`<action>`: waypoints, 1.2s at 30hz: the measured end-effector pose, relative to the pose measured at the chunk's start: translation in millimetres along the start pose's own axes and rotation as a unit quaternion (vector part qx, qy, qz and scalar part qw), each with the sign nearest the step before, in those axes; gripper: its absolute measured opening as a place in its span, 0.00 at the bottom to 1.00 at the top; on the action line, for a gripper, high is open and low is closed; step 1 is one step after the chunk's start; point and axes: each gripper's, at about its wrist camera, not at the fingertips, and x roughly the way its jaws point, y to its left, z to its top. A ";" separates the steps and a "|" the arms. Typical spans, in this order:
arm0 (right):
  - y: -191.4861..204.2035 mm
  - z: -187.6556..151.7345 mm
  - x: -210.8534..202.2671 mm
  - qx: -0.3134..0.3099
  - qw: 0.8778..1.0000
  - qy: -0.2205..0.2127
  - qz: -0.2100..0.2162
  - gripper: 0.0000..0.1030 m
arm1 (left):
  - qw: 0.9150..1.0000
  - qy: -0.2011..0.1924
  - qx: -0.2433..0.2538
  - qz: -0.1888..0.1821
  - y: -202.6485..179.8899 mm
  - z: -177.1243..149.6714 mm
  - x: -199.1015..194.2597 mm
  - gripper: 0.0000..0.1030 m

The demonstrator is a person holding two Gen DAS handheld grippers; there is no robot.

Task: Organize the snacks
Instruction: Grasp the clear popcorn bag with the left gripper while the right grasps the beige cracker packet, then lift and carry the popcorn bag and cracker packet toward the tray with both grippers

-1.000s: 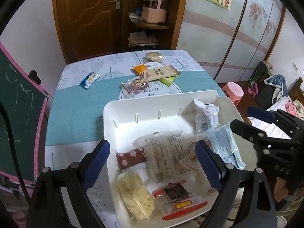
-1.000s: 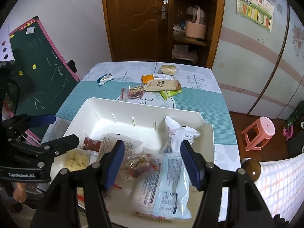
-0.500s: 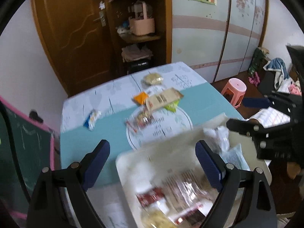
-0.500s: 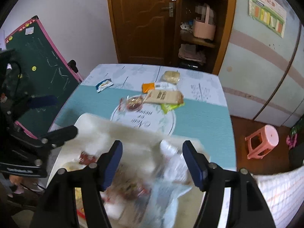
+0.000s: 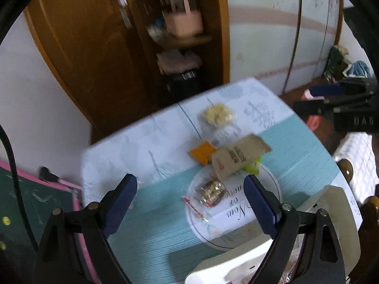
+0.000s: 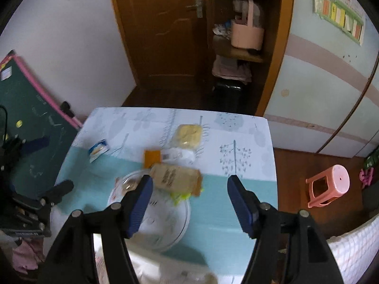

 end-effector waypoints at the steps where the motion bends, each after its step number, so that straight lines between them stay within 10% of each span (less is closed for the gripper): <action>1: -2.7 2.3 11.9 0.003 1.000 0.009 0.003 0.64 | 1.000 0.014 0.001 -0.012 -0.4 -0.7 12.3 0.88; 17: -32.1 -13.2 168.1 0.049 0.986 0.129 0.088 0.63 | 0.982 0.153 0.026 -0.112 -6.2 -21.9 139.6 0.88; 29: -35.7 -16.4 171.0 0.084 0.973 0.113 0.181 0.12 | 0.972 0.192 0.020 -0.136 0.2 -29.3 170.5 0.88; 36: -28.0 -20.4 154.3 0.077 0.979 0.093 0.164 0.06 | 0.972 0.195 0.034 -0.129 -1.8 -32.2 169.8 0.47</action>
